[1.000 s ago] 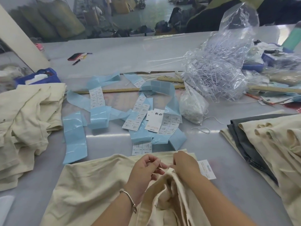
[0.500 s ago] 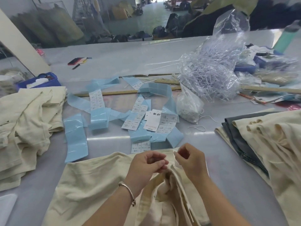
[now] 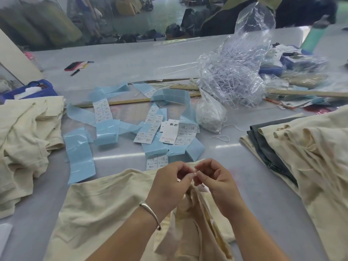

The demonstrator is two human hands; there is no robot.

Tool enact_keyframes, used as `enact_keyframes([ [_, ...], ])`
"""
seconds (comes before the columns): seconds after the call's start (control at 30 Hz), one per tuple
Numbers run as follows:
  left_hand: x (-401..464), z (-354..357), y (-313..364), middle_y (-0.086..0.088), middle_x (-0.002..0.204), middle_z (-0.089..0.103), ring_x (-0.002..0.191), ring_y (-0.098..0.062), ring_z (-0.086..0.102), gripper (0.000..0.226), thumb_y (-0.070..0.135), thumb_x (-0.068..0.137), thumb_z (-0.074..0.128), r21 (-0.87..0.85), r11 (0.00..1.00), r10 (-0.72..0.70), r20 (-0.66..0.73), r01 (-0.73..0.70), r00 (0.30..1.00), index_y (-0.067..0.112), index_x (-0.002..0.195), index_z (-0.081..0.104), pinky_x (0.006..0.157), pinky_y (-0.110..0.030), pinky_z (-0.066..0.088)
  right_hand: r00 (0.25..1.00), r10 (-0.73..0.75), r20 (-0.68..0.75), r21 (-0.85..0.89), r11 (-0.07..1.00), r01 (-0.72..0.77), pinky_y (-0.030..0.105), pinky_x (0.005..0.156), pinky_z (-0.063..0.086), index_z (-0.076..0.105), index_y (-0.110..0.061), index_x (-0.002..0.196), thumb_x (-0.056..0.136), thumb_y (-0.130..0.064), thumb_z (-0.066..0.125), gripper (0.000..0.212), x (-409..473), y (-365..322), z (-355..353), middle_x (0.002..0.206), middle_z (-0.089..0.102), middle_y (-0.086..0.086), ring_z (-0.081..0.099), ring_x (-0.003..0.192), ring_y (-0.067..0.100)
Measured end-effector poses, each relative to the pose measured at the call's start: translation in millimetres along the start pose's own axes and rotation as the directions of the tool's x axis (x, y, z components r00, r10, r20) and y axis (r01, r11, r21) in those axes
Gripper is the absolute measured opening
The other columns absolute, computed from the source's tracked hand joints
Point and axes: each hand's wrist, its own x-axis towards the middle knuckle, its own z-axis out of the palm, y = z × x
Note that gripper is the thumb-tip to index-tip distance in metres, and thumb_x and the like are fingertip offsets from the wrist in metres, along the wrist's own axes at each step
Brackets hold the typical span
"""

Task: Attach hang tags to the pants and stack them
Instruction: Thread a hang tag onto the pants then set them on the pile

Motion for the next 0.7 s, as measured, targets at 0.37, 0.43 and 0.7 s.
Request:
enact_keyframes([
  [0.37, 2, -10, 0, 0.011, 0.06, 0.066, 0.056, -0.003, 0.062, 0.014, 0.004, 0.08, 0.067, -0.025, 0.998, -0.05, 0.026, 0.05, 0.998, 0.017, 0.075, 0.068, 0.057, -0.018, 0.052, 0.999, 0.024, 0.046, 0.07, 0.997, -0.027, 0.028, 0.064, 0.052, 0.062, -0.003, 0.092, 0.083, -0.001, 0.063, 0.009, -2, 1, 9, 0.079, 0.064, 0.012, 0.061, 0.069, 0.021],
  [0.43, 3, -11, 0, 0.009, 0.063, 0.066, 0.06, -0.004, 0.061, 0.011, 0.008, 0.079, 0.067, 0.036, 0.999, -0.012, 0.042, 0.01, 0.999, 0.018, 0.075, 0.067, 0.059, -0.017, 0.05, 0.996, 0.062, 0.063, 0.144, 0.987, -0.07, 0.025, 0.062, 0.051, 0.063, -0.007, 0.091, 0.08, -0.004, 0.063, 0.011, -3, 2, 9, 0.079, 0.064, 0.011, 0.061, 0.068, 0.019],
  [0.7, 4, -14, 6, 0.016, 0.066, 0.059, 0.069, 0.002, 0.055, 0.013, 0.012, 0.08, 0.068, 0.209, 0.966, 0.142, 0.07, -0.154, 0.987, 0.023, 0.074, 0.065, 0.062, -0.007, 0.04, 0.992, 0.124, 0.004, 0.321, 0.939, -0.119, 0.027, 0.065, 0.056, 0.066, -0.009, 0.086, 0.076, -0.002, 0.065, 0.012, -4, 7, 13, 0.083, 0.064, 0.016, 0.063, 0.071, 0.023],
])
